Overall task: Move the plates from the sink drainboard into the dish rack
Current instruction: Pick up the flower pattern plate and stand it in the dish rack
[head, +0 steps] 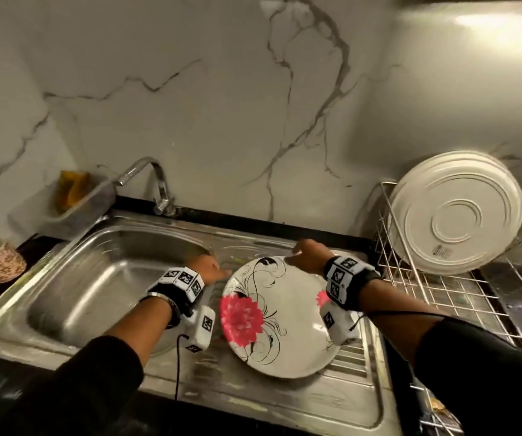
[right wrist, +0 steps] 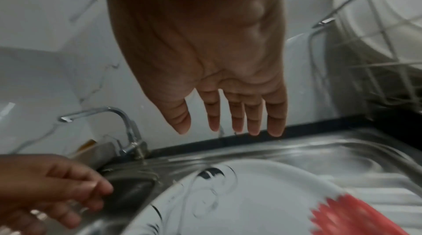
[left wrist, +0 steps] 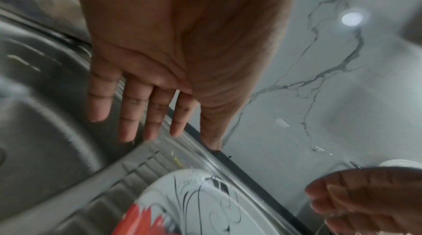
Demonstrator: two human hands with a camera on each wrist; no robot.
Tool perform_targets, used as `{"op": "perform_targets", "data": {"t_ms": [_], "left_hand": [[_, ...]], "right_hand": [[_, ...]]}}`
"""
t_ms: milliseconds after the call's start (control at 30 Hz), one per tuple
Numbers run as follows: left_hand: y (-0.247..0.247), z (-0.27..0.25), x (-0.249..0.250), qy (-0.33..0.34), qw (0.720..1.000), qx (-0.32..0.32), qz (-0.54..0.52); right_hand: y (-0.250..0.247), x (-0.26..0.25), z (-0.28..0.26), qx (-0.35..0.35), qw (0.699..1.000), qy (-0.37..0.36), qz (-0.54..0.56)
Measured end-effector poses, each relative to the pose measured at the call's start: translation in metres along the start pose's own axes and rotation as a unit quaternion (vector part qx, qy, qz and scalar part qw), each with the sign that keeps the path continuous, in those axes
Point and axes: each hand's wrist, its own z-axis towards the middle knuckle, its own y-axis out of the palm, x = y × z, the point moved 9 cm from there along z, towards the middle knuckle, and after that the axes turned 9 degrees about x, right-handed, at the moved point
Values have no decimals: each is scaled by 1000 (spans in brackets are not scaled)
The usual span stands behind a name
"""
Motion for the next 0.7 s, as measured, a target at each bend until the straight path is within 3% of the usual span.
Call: {"op": "perform_targets", "data": {"t_ms": [200, 300, 500, 700], "left_hand": [[60, 15, -12, 4, 998, -50, 26], [70, 19, -13, -15, 998, -45, 34], [69, 26, -16, -32, 999, -25, 13], [69, 26, -22, -47, 998, -18, -22]], "right_hand": [[55, 88, -14, -8, 989, 144, 12], [72, 119, -21, -16, 983, 184, 0], [81, 139, -26, -21, 975, 223, -12], [79, 154, -27, 24, 960, 278, 38]]}}
